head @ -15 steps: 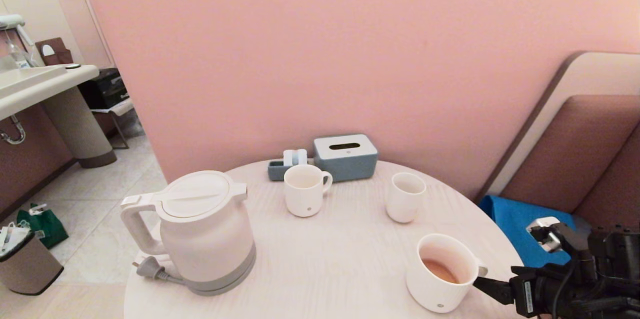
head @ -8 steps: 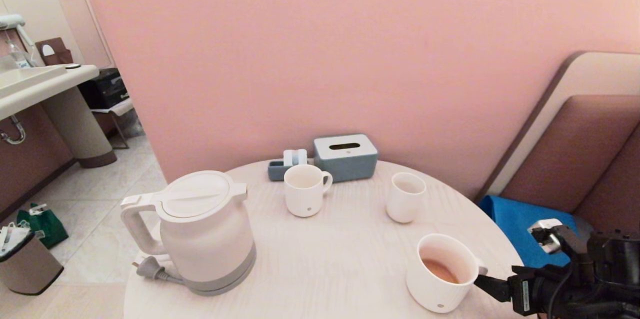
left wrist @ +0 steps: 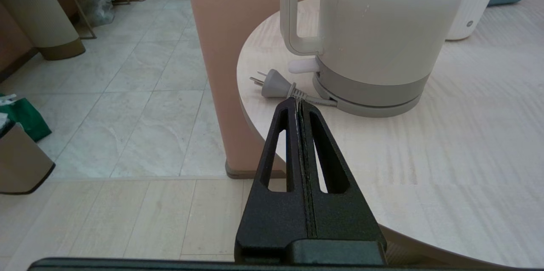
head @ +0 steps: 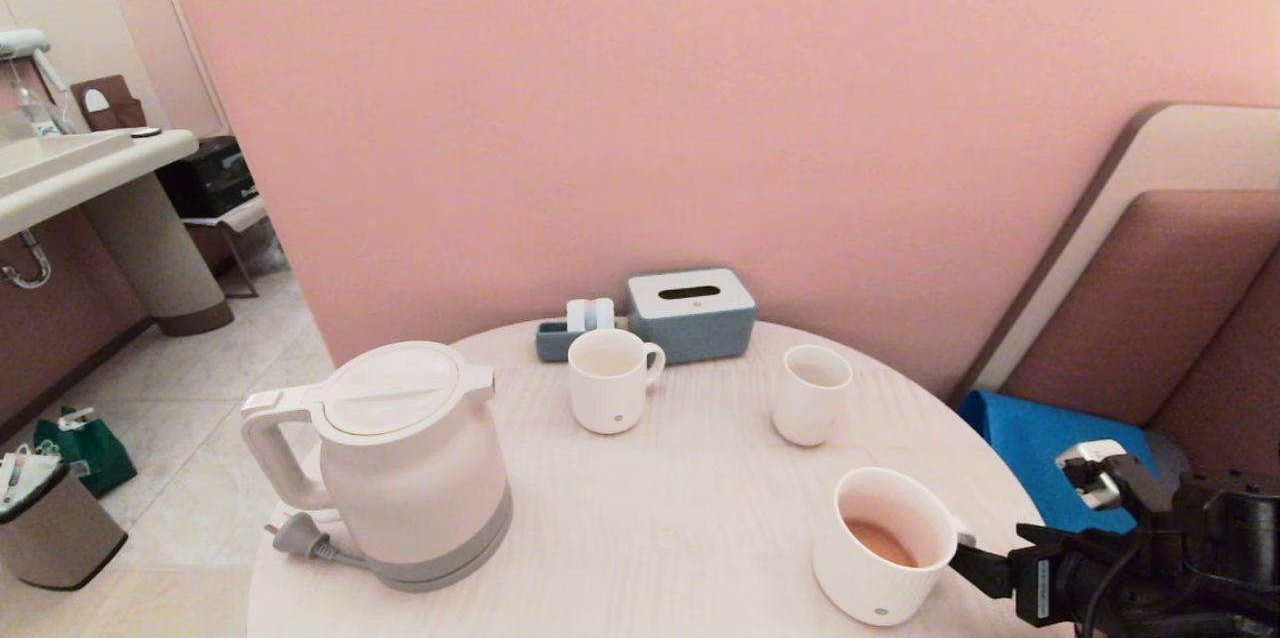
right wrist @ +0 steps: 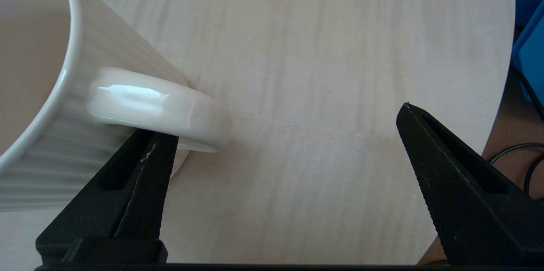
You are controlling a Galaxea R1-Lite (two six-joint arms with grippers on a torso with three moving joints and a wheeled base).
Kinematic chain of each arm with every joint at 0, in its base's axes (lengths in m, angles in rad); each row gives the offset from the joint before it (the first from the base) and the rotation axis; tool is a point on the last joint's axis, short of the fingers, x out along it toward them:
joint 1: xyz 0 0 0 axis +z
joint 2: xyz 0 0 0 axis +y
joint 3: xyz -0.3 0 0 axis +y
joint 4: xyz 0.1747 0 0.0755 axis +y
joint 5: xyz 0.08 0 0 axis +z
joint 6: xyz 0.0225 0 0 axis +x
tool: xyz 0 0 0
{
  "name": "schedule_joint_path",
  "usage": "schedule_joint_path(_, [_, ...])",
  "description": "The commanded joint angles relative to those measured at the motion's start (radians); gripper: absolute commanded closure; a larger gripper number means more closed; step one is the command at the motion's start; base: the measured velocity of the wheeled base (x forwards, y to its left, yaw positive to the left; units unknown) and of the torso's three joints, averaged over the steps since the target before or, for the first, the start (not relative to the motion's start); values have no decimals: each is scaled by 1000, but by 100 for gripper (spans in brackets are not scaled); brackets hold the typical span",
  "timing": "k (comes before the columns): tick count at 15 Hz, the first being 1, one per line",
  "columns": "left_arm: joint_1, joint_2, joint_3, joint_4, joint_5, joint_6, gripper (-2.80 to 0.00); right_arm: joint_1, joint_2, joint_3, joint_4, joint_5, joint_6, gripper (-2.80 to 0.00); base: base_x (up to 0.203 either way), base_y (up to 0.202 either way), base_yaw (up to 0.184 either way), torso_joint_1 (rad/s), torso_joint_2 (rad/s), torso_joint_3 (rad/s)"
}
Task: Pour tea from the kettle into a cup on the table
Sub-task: Pick up the cup
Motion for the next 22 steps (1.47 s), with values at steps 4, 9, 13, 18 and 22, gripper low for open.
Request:
schedule_joint_path(4, [0, 2, 0, 0, 0, 0, 0, 5, 32, 13, -26, 1, 0, -280, 0, 0, 0, 0, 0, 0])
schedule_joint_path(9, [0, 2, 0, 0, 0, 0, 0, 5, 34, -12, -27, 1, 21, -280, 0, 0, 0, 0, 0, 0])
schedule_joint_path(13, [0, 2, 0, 0, 0, 0, 0, 5, 47, -30, -27, 1, 34, -280, 0, 0, 0, 0, 0, 0])
schedule_joint_path(18, [0, 2, 0, 0, 0, 0, 0, 5, 79, -41, -32, 1, 38, -280, 0, 0, 0, 0, 0, 0])
schedule_joint_path(22, [0, 2, 0, 0, 0, 0, 0, 5, 139, -31, -147, 0, 39, -280, 0, 0, 0, 0, 0, 0])
